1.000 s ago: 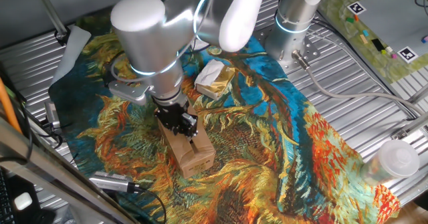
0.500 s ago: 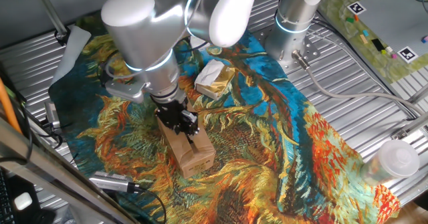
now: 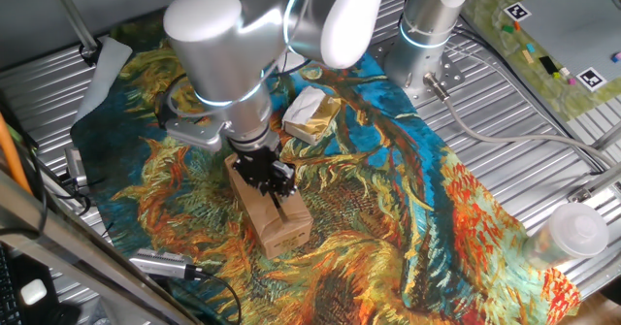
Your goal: Cover the box
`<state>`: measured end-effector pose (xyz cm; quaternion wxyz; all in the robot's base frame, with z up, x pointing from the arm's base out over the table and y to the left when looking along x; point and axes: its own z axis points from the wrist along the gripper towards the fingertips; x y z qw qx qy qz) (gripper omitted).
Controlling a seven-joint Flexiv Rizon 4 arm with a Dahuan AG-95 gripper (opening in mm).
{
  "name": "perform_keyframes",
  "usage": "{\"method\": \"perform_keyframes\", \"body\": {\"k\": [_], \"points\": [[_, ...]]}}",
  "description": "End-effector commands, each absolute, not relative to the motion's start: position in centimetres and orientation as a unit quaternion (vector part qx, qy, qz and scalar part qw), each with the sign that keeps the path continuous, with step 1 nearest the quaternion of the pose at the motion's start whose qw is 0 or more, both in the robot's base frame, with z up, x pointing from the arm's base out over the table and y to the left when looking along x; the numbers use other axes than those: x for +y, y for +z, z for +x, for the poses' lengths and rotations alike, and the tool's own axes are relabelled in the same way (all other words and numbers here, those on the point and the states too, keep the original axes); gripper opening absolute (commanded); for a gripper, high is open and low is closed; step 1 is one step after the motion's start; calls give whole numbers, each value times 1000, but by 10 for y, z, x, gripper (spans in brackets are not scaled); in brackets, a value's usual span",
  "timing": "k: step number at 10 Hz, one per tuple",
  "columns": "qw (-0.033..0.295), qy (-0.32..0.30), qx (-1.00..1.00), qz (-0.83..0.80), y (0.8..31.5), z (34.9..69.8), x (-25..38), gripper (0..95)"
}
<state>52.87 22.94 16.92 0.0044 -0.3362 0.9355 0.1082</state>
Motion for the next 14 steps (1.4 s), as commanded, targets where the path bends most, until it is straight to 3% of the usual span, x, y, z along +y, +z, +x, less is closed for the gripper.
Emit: {"method": "perform_keyframes", "body": {"k": [1,3,4,5,6,14], "points": [[5,96,936,-338,166,530,230,380],[12,79,935,-346,158,533,231,380],[16,77,934,-348,154,534,230,190],[16,76,935,-346,152,535,230,190],[14,69,936,-345,151,535,230,0],[3,34,946,-323,150,537,231,0]]}}
